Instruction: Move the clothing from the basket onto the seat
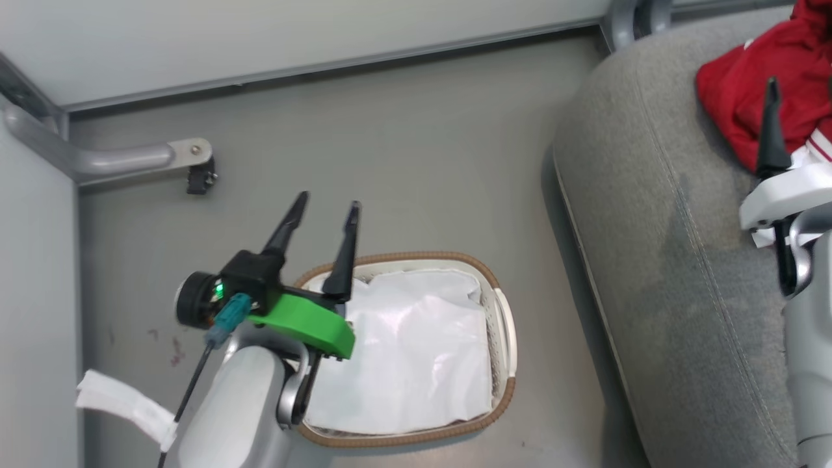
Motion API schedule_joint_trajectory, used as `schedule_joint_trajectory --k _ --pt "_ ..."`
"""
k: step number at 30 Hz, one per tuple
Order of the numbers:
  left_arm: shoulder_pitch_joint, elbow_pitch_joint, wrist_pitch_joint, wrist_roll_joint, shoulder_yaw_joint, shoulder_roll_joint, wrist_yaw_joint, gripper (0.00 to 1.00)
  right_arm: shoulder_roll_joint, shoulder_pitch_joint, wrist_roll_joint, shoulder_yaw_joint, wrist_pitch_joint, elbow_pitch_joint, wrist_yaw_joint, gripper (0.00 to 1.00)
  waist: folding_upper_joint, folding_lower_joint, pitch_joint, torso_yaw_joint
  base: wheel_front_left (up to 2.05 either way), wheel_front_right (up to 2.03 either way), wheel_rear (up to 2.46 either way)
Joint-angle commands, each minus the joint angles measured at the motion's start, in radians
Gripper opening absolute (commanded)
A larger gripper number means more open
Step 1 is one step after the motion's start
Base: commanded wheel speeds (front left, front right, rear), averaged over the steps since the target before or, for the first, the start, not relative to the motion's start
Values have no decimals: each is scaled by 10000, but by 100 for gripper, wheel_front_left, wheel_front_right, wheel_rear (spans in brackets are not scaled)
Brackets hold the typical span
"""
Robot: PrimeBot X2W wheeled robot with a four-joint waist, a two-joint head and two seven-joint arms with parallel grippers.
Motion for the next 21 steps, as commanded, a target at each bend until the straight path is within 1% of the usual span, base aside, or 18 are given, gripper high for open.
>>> schedule_joint_trajectory --k 1,4,10,14,17,19,21 --pt "306 -77 -5 13 268 20 128 100 144 284 77 107 -2 -95 -15 100 0 0 -835 691 0 0 0" --pt "659 -161 -5 27 725 6 277 100 516 647 260 399 -2 -255 -15 100 0 0 -1134 867 0 0 0" --pt "1441 -243 -5 77 1483 -4 390 100 1080 1512 635 1112 -2 -611 -15 100 0 0 -1647 1155 0 0 0" --pt "1986 -370 -5 -188 1956 -6 479 100 1288 2140 857 1508 -2 -910 -15 100 0 0 -1874 1239 0 0 0" --pt "2302 -429 -5 -281 2146 -7 437 100 1348 2613 1021 1719 -2 -1141 -15 100 0 0 -1992 1301 0 0 0" --pt "2630 -451 -5 -364 2243 -5 372 100 1363 3125 1647 2048 -2 -1327 -15 100 0 0 -2086 1349 0 0 0" --pt "2803 -483 -5 -428 2274 -7 369 100 1355 3417 1935 2153 -2 -1442 -15 100 0 0 -2137 1364 0 0 0"
